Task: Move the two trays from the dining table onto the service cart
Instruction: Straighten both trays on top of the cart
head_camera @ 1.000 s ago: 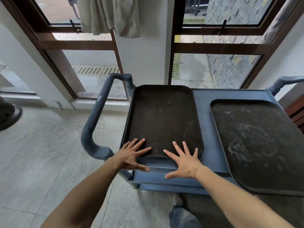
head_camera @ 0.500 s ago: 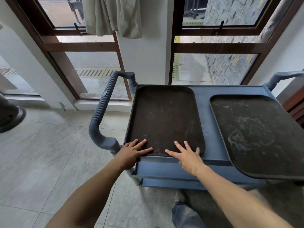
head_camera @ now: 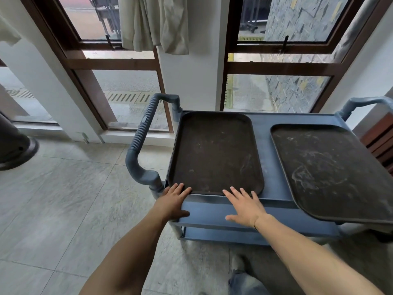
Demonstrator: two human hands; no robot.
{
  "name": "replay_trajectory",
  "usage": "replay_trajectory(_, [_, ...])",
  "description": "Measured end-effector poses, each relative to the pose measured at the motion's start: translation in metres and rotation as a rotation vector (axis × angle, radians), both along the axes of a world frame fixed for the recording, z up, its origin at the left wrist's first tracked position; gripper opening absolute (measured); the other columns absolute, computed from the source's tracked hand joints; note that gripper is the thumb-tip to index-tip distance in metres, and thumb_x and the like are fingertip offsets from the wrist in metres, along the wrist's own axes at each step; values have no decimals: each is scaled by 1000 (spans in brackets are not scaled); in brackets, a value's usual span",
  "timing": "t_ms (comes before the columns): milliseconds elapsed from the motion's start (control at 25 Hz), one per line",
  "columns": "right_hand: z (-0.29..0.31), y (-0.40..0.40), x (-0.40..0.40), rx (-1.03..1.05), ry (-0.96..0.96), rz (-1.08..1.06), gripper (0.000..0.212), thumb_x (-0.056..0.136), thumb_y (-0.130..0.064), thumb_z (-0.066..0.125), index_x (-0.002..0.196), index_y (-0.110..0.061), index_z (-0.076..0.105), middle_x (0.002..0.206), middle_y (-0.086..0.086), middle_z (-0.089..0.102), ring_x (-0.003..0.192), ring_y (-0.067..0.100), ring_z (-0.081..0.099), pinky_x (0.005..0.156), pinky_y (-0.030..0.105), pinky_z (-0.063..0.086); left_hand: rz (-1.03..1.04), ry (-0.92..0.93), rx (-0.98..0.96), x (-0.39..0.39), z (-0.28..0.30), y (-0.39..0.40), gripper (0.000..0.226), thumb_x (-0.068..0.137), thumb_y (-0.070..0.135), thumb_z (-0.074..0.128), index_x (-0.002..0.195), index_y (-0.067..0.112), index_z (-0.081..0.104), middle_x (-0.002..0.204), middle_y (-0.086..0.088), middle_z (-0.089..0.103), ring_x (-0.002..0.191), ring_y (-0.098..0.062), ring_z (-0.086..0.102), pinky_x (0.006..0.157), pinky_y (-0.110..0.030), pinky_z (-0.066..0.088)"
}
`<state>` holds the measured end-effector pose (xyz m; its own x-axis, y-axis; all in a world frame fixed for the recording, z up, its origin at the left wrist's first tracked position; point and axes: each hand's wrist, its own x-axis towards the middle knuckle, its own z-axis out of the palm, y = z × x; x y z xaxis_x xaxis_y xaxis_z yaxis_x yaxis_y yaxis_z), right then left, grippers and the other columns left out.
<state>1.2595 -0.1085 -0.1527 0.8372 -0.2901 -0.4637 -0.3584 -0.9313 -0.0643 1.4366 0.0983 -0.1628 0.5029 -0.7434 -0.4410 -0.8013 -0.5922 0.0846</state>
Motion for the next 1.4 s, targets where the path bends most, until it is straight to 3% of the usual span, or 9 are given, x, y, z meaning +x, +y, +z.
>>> replay_trajectory(240, [21, -16, -9, 113, 15, 55, 82, 93, -63, 46, 157, -34, 4, 165, -1, 7, 151, 24, 5, 119, 50, 11, 63, 11, -2, -16, 9, -9, 98, 85, 69, 55, 160, 28, 8, 168, -5, 8, 154, -26, 2, 123, -45, 3])
replay_trajectory(440, [31, -43, -46, -12, -137, 51, 80, 92, -68, 41, 156, -37, 6, 165, -1, -10, 149, 27, -17, 120, 52, 0, 31, 33, -60, -39, 20, -44, 98, 84, 73, 54, 159, 31, 8, 169, -1, 7, 155, -22, 1, 123, -44, 2])
replay_trajectory(640, [37, -109, -112, -97, -148, -3, 84, 88, -75, 35, 156, -38, 1, 164, 1, -14, 147, 30, -23, 119, 56, -4, -36, 47, -172, -92, 34, -113, 106, 74, 85, 45, 159, 35, 6, 169, 0, 1, 155, -22, -1, 124, -40, 3])
replay_trajectory(720, [36, -140, -146, -112, -124, -32, 89, 83, -82, 30, 156, -40, -1, 164, 0, -16, 146, 30, -25, 118, 57, -6, -50, 40, -182, -116, 35, -144, 111, 68, 90, 39, 158, 36, 5, 169, 2, -1, 155, -21, -3, 124, -39, 1])
replay_trajectory(800, [35, -170, -177, -115, -103, -59, 101, 70, -91, 19, 155, -41, -2, 164, -1, -17, 146, 30, -26, 118, 56, -7, -52, 50, -187, -138, 34, -173, 105, 74, 85, 45, 158, 37, 3, 168, 3, -5, 154, -21, -7, 124, -40, -1])
replay_trajectory(1040, [29, -255, -253, -91, -100, -112, 109, 57, -93, 8, 154, -45, -2, 164, -3, -15, 147, 28, -23, 118, 57, -7, -78, 88, -214, -214, 30, -250, 110, 70, 90, 39, 158, 38, -1, 168, 3, -8, 154, -20, -9, 122, -39, -5])
replay_trajectory(1160, [24, -282, -279, -80, -83, -107, 106, 60, -94, 16, 154, -47, -2, 164, -4, -13, 148, 27, -20, 118, 57, -5, -58, 82, -207, -241, 24, -272, 109, 70, 90, 43, 158, 40, 0, 168, 4, -8, 154, -19, -9, 124, -41, -3])
replay_trajectory(1280, [21, -299, -297, -82, -76, -122, 91, 80, -83, 39, 154, -47, 0, 165, -4, -11, 149, 28, -17, 117, 60, -4, -74, 49, -172, -262, 23, -287, 113, 65, 93, 38, 156, 43, -4, 168, 2, -9, 154, -23, -10, 124, -42, -4])
replay_trajectory(1400, [19, -310, -308, -76, -61, -122, 84, 86, -75, 41, 154, -46, 2, 165, -3, -9, 149, 29, -15, 115, 62, -4, -101, 26, -136, -275, 24, -300, 112, 64, 93, 37, 155, 45, -8, 168, 1, -10, 154, -27, -11, 123, -44, -5])
